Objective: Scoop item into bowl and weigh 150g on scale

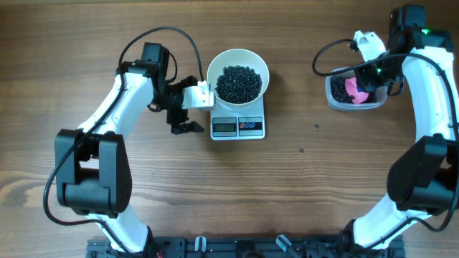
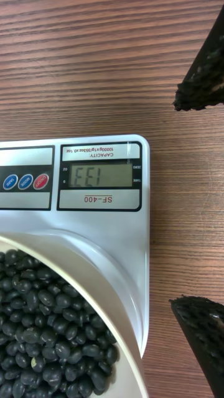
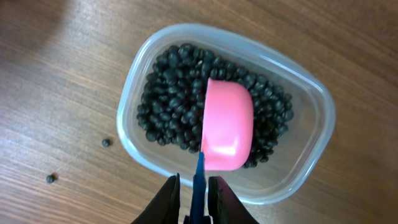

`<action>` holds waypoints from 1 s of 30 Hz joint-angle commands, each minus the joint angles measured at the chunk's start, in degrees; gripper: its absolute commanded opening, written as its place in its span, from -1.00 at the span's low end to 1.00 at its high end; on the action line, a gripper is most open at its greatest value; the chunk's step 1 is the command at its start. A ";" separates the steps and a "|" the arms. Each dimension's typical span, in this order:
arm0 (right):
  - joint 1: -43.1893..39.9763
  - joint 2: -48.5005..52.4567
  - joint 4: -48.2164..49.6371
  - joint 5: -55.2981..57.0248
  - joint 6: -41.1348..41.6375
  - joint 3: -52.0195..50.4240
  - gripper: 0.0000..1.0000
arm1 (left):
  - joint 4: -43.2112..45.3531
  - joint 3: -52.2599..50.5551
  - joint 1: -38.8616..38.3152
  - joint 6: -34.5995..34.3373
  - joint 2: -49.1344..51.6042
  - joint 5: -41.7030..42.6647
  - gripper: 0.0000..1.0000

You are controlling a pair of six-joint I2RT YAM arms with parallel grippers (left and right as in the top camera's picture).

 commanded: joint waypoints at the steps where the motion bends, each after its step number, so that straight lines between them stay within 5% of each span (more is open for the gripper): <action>1: -0.13 -0.44 -0.74 0.59 2.25 1.03 -0.62 | -0.07 -0.55 0.20 -0.09 0.63 1.09 1.00; 26: -0.24 -0.24 6.64 6.14 5.49 -2.60 -0.61 | -0.07 -0.55 0.20 -0.09 0.63 1.09 1.00; 30: -1.77 -1.36 5.05 5.90 10.93 3.13 -0.35 | -0.07 -0.55 0.20 -0.09 0.63 1.09 1.00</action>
